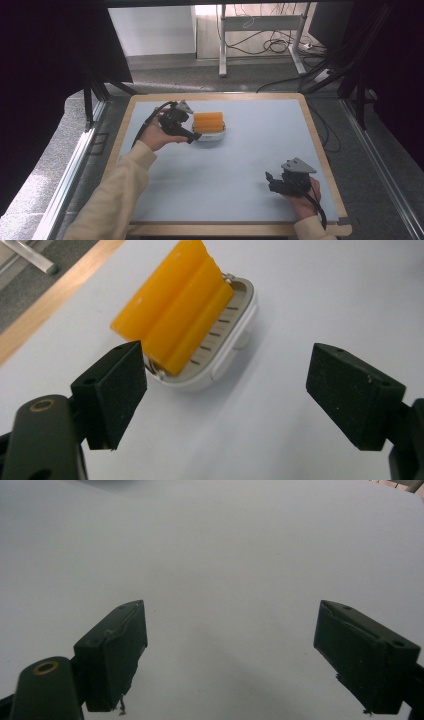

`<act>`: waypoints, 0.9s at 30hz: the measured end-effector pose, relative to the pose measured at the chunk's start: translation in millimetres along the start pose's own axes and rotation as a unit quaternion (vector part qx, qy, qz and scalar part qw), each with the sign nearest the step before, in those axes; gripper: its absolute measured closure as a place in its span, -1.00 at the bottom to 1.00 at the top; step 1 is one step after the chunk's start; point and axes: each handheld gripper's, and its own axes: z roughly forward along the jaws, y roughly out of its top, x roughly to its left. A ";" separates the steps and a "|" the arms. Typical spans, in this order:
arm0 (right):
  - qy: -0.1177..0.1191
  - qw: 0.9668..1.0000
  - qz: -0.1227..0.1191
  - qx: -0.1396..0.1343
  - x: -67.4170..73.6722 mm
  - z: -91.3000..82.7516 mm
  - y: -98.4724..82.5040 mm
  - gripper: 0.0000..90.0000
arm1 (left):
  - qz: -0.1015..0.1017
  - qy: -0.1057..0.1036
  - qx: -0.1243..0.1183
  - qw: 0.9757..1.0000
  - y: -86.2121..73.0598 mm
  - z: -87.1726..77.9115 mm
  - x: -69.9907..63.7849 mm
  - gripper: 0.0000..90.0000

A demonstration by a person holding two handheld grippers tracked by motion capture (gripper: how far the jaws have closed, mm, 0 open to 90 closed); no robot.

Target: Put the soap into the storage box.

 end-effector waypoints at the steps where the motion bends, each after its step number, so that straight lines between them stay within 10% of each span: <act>1: 0.000 1.000 0.000 0.000 0.1 0.0 -0.1 -0.69 | -0.005 0.000 0.000 1.000 -5.7 -2.6 -2.0 -0.64; 12: 0.000 1.000 0.002 0.003 0.4 0.1 -1.5 -0.69 | -0.076 0.014 -0.026 0.997 -76.5 -20.0 -22.1 -0.63; 20: -0.001 1.000 0.000 0.001 0.9 1.1 -1.9 -0.69 | -0.092 0.026 -0.004 0.995 -126.7 -14.0 -34.2 -0.62; 27: -0.002 1.000 -0.002 -0.007 2.3 -0.1 -1.9 -0.68 | -0.085 0.031 0.016 0.996 -139.5 -5.7 -34.0 -0.63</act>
